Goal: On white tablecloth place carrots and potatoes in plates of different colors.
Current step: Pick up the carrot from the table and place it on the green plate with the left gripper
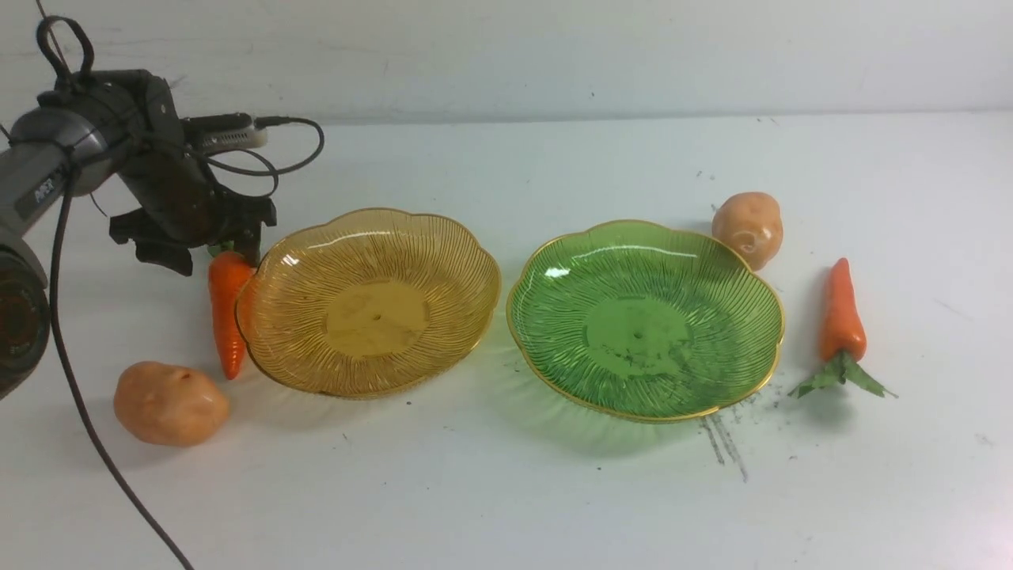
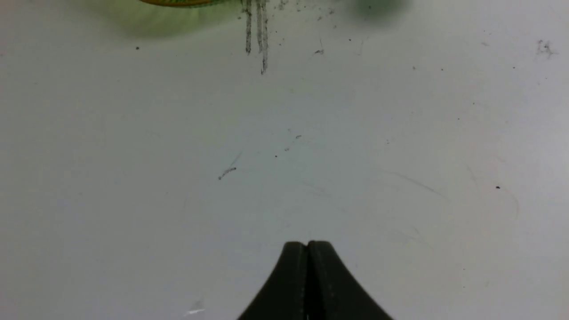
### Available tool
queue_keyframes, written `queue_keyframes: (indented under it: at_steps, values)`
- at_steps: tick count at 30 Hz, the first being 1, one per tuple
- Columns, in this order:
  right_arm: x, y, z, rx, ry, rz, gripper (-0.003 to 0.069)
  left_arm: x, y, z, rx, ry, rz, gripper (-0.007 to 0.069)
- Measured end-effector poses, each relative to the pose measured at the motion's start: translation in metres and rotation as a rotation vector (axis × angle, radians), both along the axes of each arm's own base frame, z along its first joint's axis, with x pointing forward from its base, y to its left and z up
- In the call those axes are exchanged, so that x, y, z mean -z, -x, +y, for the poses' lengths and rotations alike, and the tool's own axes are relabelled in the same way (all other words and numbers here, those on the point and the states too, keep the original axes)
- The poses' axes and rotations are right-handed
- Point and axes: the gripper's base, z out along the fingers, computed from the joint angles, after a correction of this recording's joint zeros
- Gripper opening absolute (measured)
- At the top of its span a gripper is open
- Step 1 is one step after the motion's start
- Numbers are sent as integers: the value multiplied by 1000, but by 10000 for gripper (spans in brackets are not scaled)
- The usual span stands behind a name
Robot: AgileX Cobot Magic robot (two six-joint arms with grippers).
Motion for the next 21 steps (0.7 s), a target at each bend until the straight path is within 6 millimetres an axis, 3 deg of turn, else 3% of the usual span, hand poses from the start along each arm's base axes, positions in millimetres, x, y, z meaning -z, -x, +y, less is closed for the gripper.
queue_keyframes:
  at_steps: [3,6,10,15,16,18,19,20,21]
  values:
    - [-1,-1,1,2,-21,-10,-10,13,0,0,-33,14,33,481]
    - [-1,-1,2,3,-25,-12,-10,13,0,2,-73,3,37,351]
    - [-1,-1,2,2,-25,-11,-10,9,2,6,-91,-41,57,353]
    - [-1,0,2,-4,-23,-4,-10,-47,-2,13,-97,-124,-43,353]
    - [-1,0,2,-9,-21,-2,-10,-73,-2,12,-104,-111,-105,353]
    - [-1,0,2,-11,-15,-3,-10,-118,2,1,-96,-46,-217,353]
    - [0,0,1,-11,-12,-3,-10,-126,3,-2,-90,-37,-238,353]
    - [0,-1,0,-7,10,-13,-10,-155,7,-19,-46,51,-309,353]
    - [-1,-2,-3,1,38,-27,-10,-170,11,-33,-1,108,-342,353]
